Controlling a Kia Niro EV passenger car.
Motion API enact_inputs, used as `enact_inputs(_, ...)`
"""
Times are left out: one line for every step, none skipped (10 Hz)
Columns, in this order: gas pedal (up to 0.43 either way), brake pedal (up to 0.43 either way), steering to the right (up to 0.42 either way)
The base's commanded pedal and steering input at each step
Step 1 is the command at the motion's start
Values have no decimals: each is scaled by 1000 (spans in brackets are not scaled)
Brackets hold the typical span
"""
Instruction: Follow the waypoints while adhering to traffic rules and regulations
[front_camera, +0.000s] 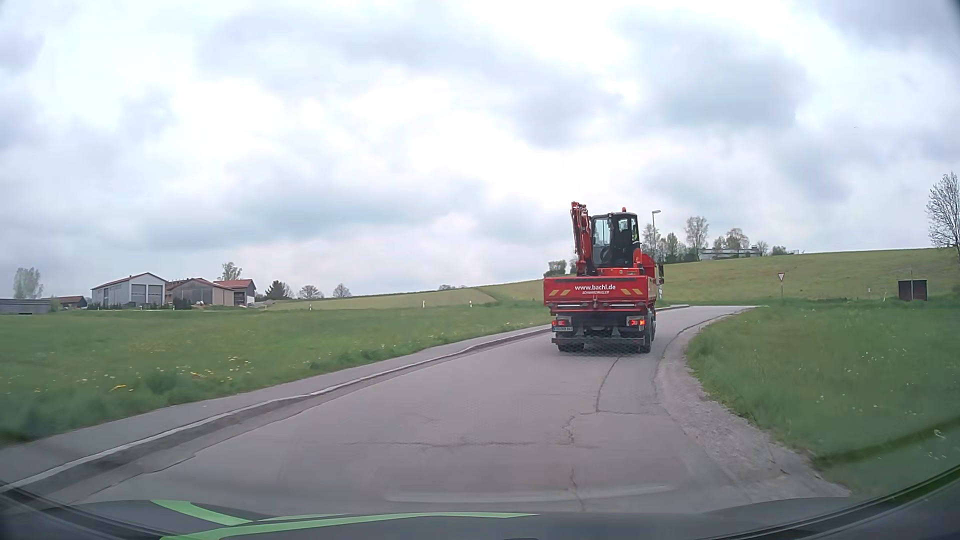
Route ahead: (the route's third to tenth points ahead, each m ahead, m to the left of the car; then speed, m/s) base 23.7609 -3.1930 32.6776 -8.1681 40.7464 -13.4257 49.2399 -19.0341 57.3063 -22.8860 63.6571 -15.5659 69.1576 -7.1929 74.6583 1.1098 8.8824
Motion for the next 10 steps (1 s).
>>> enact_inputs(157, 0, 105)
enact_inputs(157, 0, 104)
enact_inputs(157, 0, 104)
enact_inputs(157, 0, 103)
enact_inputs(157, 0, 102)
enact_inputs(157, 0, 101)
enact_inputs(157, 0, 101)
enact_inputs(157, 0, 101)
enact_inputs(157, 0, 101)
enact_inputs(157, 0, 99)
